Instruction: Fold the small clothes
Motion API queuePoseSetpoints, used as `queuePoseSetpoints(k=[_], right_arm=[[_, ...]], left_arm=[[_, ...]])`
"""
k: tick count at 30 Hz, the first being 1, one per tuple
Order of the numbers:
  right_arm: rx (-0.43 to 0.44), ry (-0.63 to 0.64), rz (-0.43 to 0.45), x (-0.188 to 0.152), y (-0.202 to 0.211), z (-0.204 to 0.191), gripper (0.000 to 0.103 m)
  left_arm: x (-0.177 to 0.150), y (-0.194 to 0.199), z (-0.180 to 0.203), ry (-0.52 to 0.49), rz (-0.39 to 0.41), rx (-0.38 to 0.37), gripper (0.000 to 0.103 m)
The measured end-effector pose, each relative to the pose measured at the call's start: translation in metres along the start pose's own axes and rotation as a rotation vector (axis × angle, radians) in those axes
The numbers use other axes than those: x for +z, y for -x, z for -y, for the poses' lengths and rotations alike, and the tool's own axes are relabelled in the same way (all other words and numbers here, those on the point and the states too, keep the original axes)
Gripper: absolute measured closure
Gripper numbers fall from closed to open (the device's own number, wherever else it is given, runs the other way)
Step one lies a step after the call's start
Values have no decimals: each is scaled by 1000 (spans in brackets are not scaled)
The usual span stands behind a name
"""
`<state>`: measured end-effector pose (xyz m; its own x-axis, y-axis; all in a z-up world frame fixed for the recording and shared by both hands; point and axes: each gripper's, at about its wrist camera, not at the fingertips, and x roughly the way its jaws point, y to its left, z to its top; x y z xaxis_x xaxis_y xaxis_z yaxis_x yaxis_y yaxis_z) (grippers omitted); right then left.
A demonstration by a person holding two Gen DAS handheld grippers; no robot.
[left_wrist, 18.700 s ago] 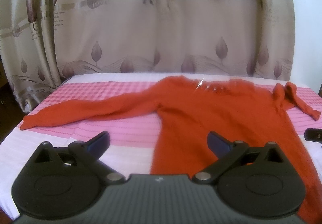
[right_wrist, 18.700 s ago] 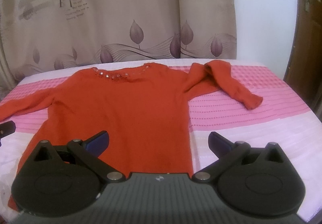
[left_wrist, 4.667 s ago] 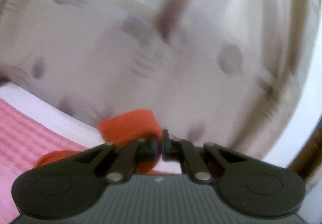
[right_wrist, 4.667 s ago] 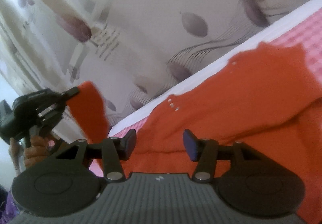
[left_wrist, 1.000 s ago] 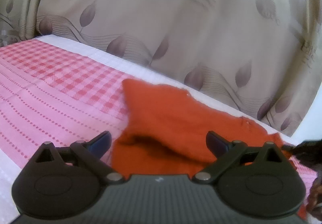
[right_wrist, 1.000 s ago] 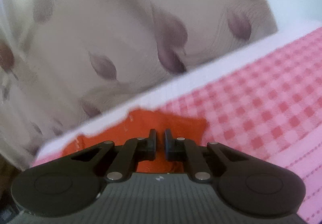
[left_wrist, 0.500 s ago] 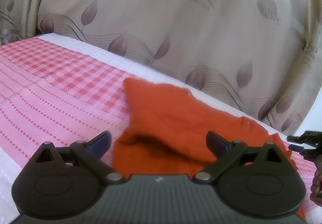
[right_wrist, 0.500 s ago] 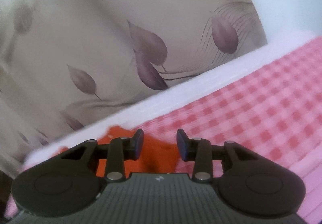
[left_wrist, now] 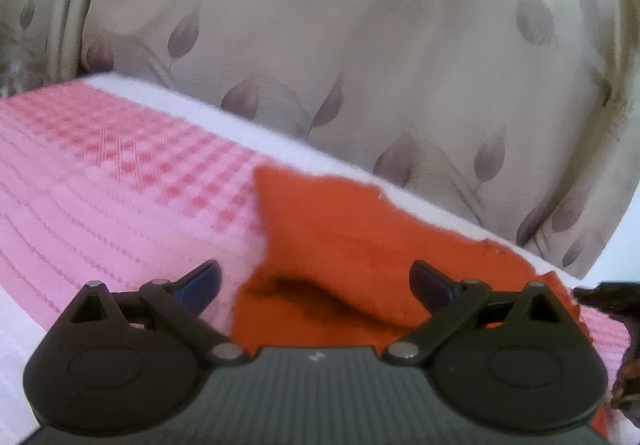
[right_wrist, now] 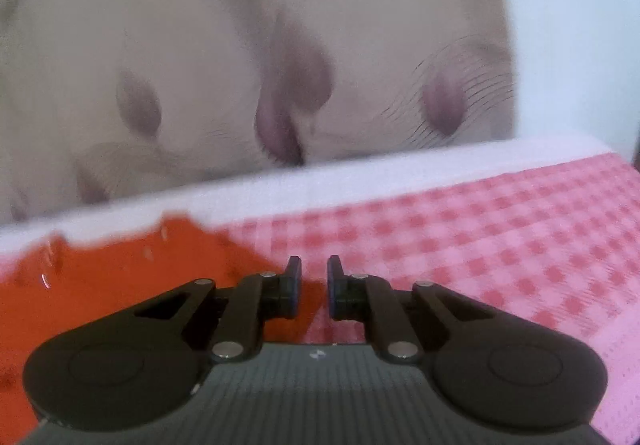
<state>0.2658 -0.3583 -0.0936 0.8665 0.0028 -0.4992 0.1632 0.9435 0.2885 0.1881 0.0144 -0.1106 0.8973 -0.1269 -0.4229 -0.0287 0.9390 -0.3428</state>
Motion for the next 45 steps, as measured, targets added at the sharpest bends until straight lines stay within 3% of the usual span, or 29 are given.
queuePoseSetpoints(k=[4,6,8,10,13,15,22,24,27,29,33,35,38,40,45], right_arm=[[129,90,20,-5,26,-25,80],[163,143,-17,-11,22,-38,80],[139,211,-50,-19,11,-49,80],[126,203,-122,-27,-5,-49,80],[103,197,-145,-39,-11,-48,82],[91,214,-149,-41,-11,-54,82],[75,267,-144,-44,-6,-62,77],[131,164,-133,-39,17,-50,71],[288,30,-69,-39,80,-32,58],[378,-29,-117,-53,116,-19,36],[463,-178,-227,-100,184,7,35],[498,-227,-226,-124,225,14,35],[446,-177,-204,-157,285,13,32],[434,-171,-230,-175,303,14,32],[405,-124,-261,-207,316,9,32]], left_arm=[[17,2,10,-79,90,-7,2],[27,-12,19,-134,79,-18,2],[33,-32,30,-203,46,-17,3],[34,-58,39,-276,-21,38,3],[30,-84,35,-304,-98,97,13],[31,-97,24,-252,-195,98,19],[31,-97,21,-251,-201,112,17],[37,-85,19,-253,-199,83,19],[44,-24,10,-256,-80,10,18],[41,14,5,-296,-64,-34,18],[21,97,-11,-341,-83,-178,18],[5,141,-20,-363,-79,-257,18],[-24,193,-28,-408,-27,-229,10],[-43,211,-33,-415,-25,-192,10],[-69,219,-45,-336,-136,-180,11]])
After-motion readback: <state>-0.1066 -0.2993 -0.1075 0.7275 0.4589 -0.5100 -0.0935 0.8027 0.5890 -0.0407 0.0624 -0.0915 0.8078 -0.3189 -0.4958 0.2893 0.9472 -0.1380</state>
